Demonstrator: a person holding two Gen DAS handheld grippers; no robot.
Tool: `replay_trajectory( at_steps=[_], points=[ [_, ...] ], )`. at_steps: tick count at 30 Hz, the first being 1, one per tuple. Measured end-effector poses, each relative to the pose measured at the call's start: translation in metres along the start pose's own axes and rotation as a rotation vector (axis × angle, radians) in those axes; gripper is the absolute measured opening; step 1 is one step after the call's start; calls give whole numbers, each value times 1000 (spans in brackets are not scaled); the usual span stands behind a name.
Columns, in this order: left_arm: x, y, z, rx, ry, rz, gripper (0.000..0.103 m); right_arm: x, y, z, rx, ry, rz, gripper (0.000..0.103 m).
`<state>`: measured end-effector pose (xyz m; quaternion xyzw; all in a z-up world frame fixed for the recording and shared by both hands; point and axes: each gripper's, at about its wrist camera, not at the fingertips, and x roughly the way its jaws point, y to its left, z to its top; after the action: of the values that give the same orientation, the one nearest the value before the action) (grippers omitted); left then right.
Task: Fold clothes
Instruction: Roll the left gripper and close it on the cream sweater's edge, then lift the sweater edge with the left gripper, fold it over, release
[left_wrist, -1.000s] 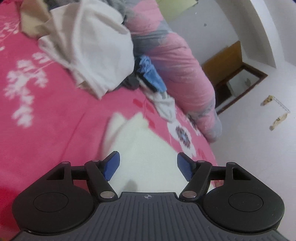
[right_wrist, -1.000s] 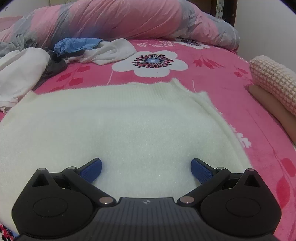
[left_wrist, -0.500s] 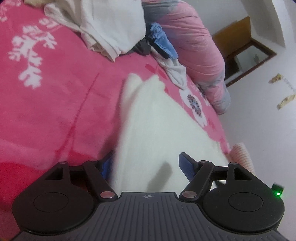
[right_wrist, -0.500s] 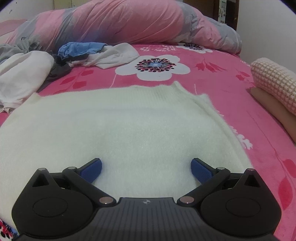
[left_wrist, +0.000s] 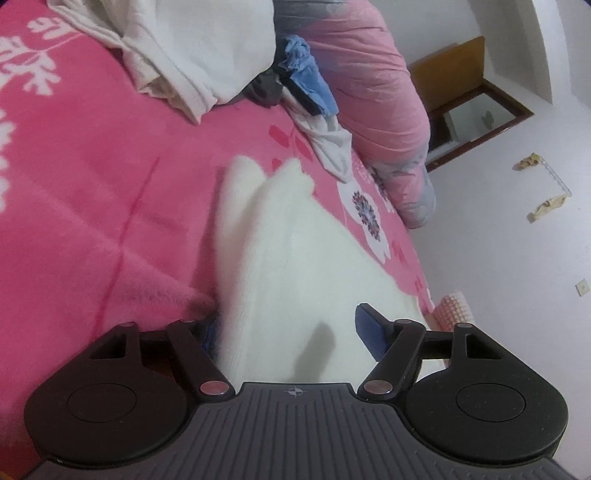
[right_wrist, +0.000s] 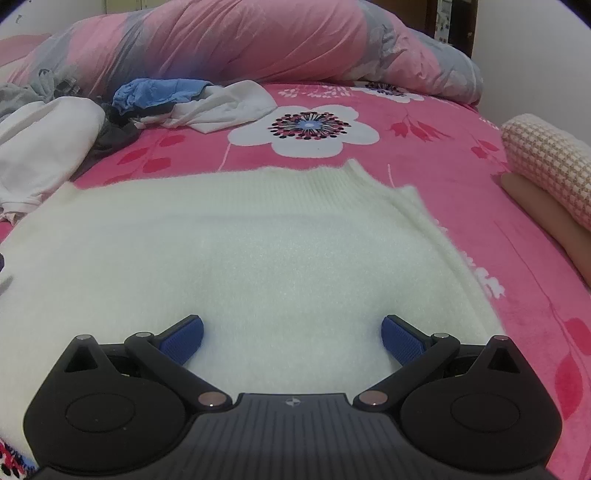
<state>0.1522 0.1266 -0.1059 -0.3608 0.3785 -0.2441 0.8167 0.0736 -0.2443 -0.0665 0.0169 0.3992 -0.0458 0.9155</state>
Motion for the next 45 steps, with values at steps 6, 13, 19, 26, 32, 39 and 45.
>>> replay_trajectory(
  at_steps=[6,13,19,26,32,39,45],
  points=[
    [-14,10,-12,-9,-11,-135,53,0,1,1,-3,6,-4,103],
    [-4,19,-9,-99,10,-50,37,1,0,-1,-5,1,-3,103],
    [-9,-5,-11,-123,-25,68,26,1,1,0,-9,0,-5,103],
    [-24,-61,-9,-37,-78,67,23,0,0,-1,-19,-2,-1,103],
    [-25,-116,-5,29,-71,27,23,-1,0,-6,-30,-34,6,103],
    [-8,-180,-10,122,-20,19,23,-4,0,-18,-49,-107,9,103],
    [26,-235,-24,223,37,58,23,-6,-1,-27,-62,-173,18,103]
  ],
)
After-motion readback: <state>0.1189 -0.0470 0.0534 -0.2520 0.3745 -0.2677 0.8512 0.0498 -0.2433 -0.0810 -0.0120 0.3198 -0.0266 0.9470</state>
